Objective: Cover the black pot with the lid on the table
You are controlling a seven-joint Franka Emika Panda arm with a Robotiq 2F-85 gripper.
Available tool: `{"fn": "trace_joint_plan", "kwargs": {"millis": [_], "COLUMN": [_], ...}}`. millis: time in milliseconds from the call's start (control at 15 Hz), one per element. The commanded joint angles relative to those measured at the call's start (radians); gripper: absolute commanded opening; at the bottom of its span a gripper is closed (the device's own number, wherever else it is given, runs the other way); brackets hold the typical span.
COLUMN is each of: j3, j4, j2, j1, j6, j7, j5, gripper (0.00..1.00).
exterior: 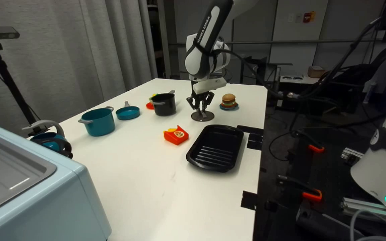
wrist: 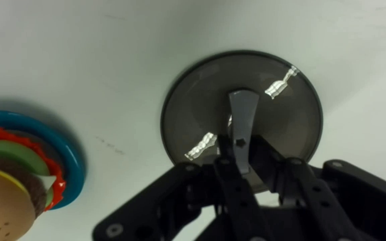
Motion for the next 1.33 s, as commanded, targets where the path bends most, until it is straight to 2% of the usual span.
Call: {"fn": "trace_joint_plan", "kwargs": {"millis": [0,267,667,1267], "j3": [-0.027,-0.029,-0.029,0.021], "j4": [0.029,0.038,0.130,0.363], "j2": [0.020,-0.019,-0.069,-0.021], "j1": [0.027,0.028,0.018,0.012], "j6": [-0.015,-0.043,-0.140,-0.218], "j7": [0.028,0.049,0.052,0.089], "j5": [0.032,0.035,0.034,0.116], "gripper": [0.00,0.04,0.04,0.04]}}
